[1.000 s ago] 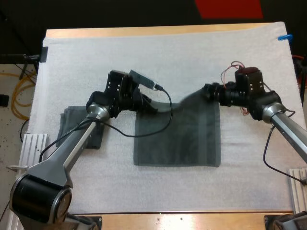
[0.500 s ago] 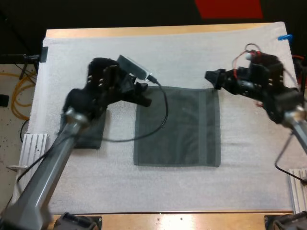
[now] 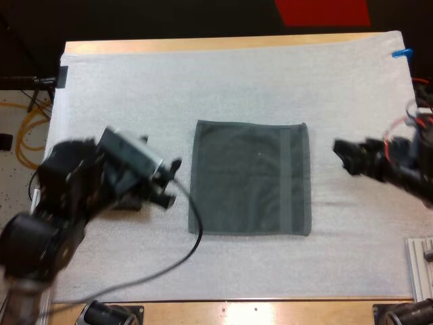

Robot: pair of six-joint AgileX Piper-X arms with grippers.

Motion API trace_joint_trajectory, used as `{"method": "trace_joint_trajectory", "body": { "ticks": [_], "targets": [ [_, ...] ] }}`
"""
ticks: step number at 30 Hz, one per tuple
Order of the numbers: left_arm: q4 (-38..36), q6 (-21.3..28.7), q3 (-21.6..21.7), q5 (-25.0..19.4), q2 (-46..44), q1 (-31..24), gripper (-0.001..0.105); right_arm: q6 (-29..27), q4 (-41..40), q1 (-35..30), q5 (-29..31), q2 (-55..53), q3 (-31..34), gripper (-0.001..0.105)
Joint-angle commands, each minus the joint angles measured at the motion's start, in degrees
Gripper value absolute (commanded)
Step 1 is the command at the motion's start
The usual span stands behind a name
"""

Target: Pick towel from pile fold and stack

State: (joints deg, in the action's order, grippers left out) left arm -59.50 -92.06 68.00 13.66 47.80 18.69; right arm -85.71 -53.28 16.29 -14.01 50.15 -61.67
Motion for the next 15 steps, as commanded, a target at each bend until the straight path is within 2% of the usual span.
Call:
{"method": "trace_joint_trajectory", "body": {
  "ticks": [1, 8, 12, 15],
  "targets": [
    [-3.1, -1.84, 0.32, -0.21, -1.36, -0.06, 0.065, -0.65, -3.61, 0.08, 0.84, -1.58, -0.45, 0.064],
    [-12.71, -4.88, -0.99, -0.21, -8.56, -0.06, 0.065, -0.09, -16.52, 0.08, 4.63, -8.33, 1.58, 0.064],
    [-13.82, -7.56, -6.11, -0.1, -12.47, -0.06, 0.065, 0.65, -21.83, 0.08, 5.24, -11.04, 4.35, 0.064],
    [-12.99, -8.64, -10.96, -0.1, -14.69, -0.06, 0.065, 1.91, -22.43, 0.08, 5.24, -12.63, 7.99, 0.064]
  ]
}}
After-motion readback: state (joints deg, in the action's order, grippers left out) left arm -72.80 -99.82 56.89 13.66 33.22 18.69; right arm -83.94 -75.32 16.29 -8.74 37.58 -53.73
